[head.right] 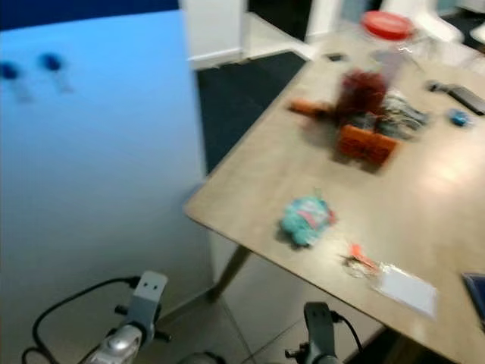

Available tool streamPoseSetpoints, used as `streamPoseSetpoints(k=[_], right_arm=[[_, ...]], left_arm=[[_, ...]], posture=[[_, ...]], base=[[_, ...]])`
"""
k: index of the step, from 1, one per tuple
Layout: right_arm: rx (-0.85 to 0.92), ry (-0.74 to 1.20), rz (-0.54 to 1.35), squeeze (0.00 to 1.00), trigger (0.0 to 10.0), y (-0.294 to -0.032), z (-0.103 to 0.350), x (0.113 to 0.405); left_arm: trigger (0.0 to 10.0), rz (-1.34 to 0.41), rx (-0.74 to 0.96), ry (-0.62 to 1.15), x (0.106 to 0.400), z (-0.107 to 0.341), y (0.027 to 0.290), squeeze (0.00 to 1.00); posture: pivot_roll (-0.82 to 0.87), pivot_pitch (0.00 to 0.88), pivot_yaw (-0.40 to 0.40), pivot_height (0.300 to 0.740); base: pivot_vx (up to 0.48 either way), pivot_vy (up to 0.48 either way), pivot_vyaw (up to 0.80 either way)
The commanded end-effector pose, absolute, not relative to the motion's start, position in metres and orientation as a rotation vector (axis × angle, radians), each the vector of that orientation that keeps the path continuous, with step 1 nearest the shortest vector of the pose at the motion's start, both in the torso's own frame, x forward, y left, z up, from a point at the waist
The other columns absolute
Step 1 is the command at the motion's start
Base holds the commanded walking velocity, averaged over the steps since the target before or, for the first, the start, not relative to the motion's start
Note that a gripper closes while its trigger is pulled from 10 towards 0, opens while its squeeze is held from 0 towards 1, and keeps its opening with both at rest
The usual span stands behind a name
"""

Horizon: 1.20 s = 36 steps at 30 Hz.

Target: Hang keys on a hook

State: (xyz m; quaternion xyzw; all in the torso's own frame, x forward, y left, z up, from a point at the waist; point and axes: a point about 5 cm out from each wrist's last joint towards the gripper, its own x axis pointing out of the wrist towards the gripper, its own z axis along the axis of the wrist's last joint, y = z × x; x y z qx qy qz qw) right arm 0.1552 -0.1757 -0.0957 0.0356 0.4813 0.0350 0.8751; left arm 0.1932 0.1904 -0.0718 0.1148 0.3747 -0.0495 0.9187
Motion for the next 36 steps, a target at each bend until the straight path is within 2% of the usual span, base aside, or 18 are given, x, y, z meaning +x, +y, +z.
streamPoseSetpoints(k=[1,36], right_arm=[[0.066,1.011,0.073,0.00,10.0,-0.1769,-0.0965,0.1529],[0.051,1.012,0.078,0.00,10.0,-0.1752,-0.0966,0.1532]], left_arm=[[10.0,-0.107,0.245,0.790,0.1901,-0.0740,0.1900,0.00],[10.0,-0.098,0.254,0.796,0.1925,-0.0725,0.1945,0.00]], posture=[[0.09,0.074,-0.076,0.740],[0.09,0.069,-0.068,0.740]], base=[[0.000,0.000,0.80],[0.000,0.000,0.80]])
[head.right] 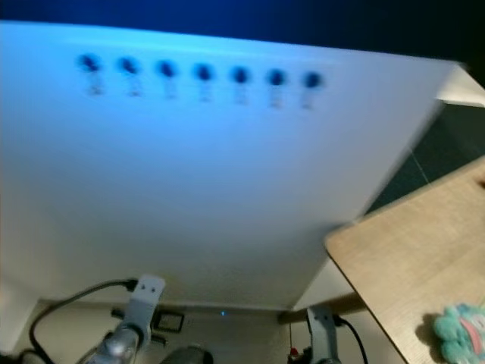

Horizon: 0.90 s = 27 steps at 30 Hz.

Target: Hang keys on a hook

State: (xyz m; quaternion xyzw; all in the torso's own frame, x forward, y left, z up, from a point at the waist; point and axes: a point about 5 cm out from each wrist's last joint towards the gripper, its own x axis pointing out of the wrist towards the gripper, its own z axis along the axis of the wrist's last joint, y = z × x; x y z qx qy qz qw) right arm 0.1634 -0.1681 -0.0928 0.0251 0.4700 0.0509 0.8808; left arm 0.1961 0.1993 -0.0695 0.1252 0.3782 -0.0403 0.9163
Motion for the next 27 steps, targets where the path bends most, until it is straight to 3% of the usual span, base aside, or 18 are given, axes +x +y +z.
streamPoseSetpoints(k=[1,21,27], right_arm=[[0.051,1.012,0.078,0.00,10.0,-0.1752,-0.0966,0.1532],[0.131,1.002,-0.016,0.00,10.0,-0.1779,-0.0981,0.1484],[0.136,0.998,-0.022,0.00,10.0,-0.1771,-0.0981,0.1485]], left_arm=[[10.0,-0.098,0.254,0.796,0.1925,-0.0725,0.1945,0.00],[10.0,-0.102,0.238,0.798,0.1989,-0.0702,0.1928,0.00],[10.0,-0.108,0.242,0.804,0.1980,-0.0707,0.1935,0.00]], posture=[[0.09,0.069,-0.068,0.740],[0.09,0.078,-0.045,0.740],[0.09,0.080,-0.043,0.740]], base=[[0.000,0.000,0.80],[0.000,0.000,0.04],[0.000,0.447,0.00]])
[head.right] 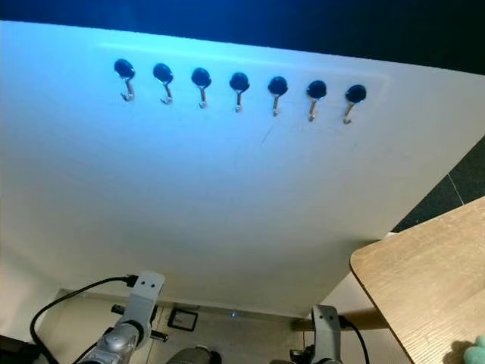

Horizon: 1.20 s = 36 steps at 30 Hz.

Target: Hang keys on a hook

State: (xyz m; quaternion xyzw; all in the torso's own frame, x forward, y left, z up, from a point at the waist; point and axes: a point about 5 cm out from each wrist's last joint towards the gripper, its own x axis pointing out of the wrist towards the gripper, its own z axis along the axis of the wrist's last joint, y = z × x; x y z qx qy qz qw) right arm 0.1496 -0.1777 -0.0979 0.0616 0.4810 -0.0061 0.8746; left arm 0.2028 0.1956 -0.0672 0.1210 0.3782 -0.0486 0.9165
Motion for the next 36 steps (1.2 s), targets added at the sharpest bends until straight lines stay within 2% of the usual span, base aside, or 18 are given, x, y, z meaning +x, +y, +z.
streamPoseSetpoints(k=[1,36], right_arm=[[0.136,0.997,-0.022,0.00,10.0,-0.1771,-0.0981,0.1487],[0.145,0.991,-0.037,0.00,10.0,-0.1780,-0.0984,0.1469]], left_arm=[[10.0,-0.107,0.242,0.804,0.1981,-0.0706,0.1938,0.00],[10.0,-0.110,0.238,0.795,0.2002,-0.0695,0.1935,0.00]], posture=[[0.09,0.080,-0.043,0.740],[0.09,0.077,-0.040,0.740]], base=[[0.000,0.442,0.00],[0.000,0.015,0.00]])
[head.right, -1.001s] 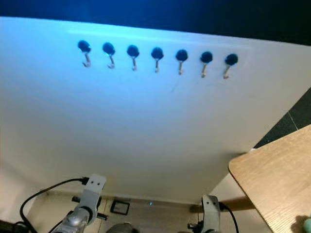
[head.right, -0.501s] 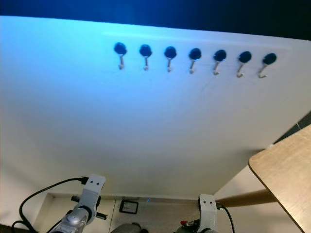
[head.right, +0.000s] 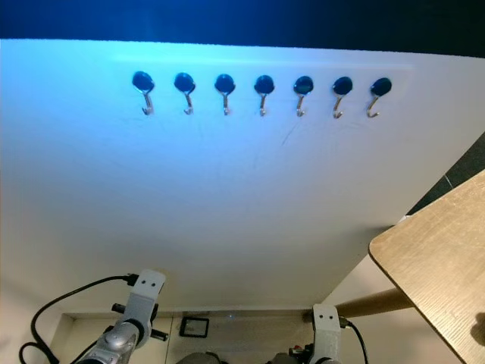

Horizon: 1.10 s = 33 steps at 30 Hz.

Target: Hang keys on a hook

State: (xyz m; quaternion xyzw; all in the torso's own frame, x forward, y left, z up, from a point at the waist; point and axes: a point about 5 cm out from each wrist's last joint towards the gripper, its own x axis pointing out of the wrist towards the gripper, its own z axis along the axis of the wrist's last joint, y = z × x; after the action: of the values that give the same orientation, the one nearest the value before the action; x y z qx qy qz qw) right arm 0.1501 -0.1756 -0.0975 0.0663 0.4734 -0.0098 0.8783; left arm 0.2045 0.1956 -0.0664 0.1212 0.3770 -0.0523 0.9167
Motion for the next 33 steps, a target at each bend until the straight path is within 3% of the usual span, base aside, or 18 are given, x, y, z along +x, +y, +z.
streamPoseSetpoints(k=[1,18,33], right_arm=[[0.145,0.991,-0.037,0.00,10.0,-0.1780,-0.0984,0.1469],[0.139,0.990,-0.033,0.00,10.0,-0.1790,-0.0978,0.1483],[0.137,0.992,-0.032,0.00,10.0,-0.1785,-0.0984,0.1467]], left_arm=[[10.0,-0.110,0.238,0.795,0.2002,-0.0695,0.1935,0.00],[10.0,-0.097,0.219,0.790,0.2017,-0.0686,0.1946,0.00],[10.0,-0.104,0.221,0.774,0.2040,-0.0668,0.1950,0.00]], posture=[[0.09,0.077,-0.040,0.740],[0.09,0.077,-0.040,0.740],[0.09,0.066,-0.037,0.740]], base=[[0.000,0.000,0.00],[0.000,0.000,0.00],[-0.325,0.000,0.00]])
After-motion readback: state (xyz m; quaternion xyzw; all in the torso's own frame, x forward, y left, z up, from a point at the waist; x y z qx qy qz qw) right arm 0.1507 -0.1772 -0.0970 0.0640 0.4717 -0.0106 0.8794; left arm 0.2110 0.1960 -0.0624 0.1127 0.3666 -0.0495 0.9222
